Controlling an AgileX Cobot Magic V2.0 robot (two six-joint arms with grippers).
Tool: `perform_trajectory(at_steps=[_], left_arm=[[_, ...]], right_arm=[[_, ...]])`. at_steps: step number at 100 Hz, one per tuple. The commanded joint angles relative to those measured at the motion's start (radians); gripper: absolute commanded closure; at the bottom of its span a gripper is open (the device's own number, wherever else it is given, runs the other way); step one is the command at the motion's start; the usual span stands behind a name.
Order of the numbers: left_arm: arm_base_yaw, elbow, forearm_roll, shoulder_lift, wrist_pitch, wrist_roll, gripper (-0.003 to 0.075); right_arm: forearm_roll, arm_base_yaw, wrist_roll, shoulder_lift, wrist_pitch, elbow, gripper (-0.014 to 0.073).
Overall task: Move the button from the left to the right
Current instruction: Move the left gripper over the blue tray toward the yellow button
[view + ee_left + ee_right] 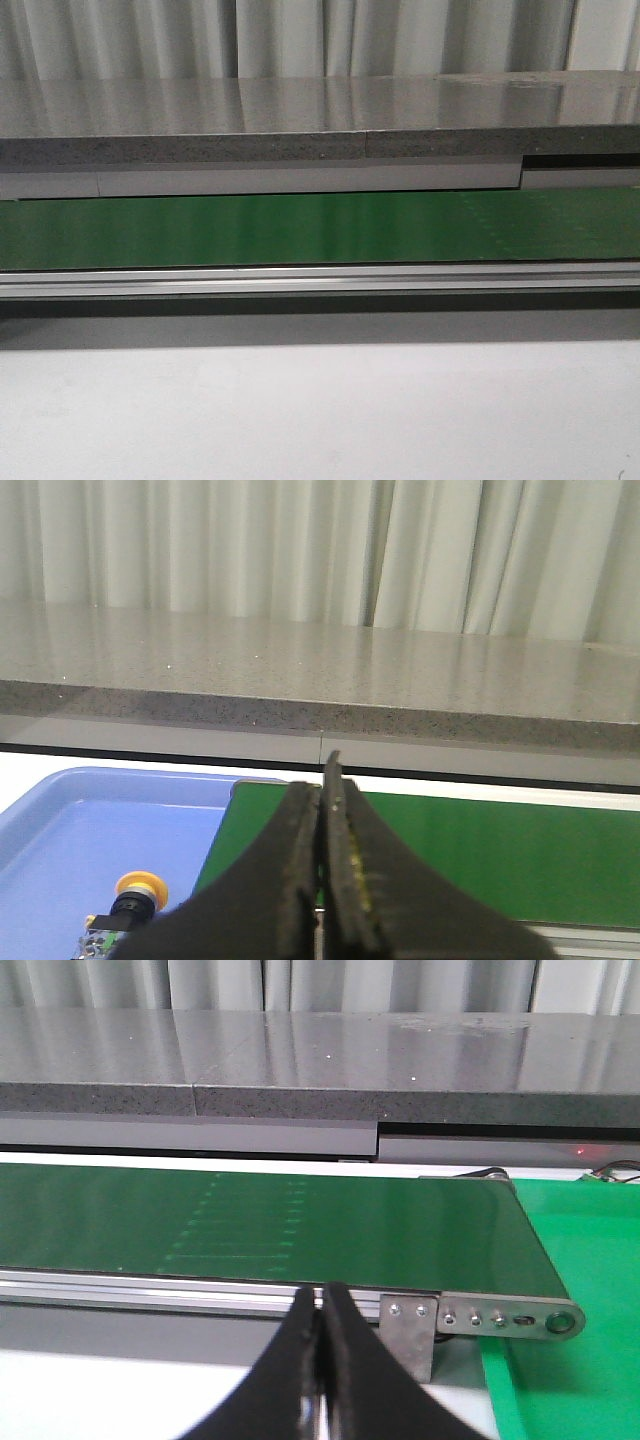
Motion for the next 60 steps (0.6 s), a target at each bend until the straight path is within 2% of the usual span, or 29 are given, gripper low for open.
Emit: perform_trajectory(at_steps=[1,60], left_arm=[[-0.007,0.059,-0.001,-0.032,-0.076,-0.005,0.0741],[-0.007,0.056,-0.001,-0.032,-0.114,-0.005,0.0741]], right_arm=[[-0.006,-0.003,0.0,-0.019,-0.078,-0.015,0.0662],[-0.006,-0.003,0.0,-0.019,-0.078,-0.015,0.0662]])
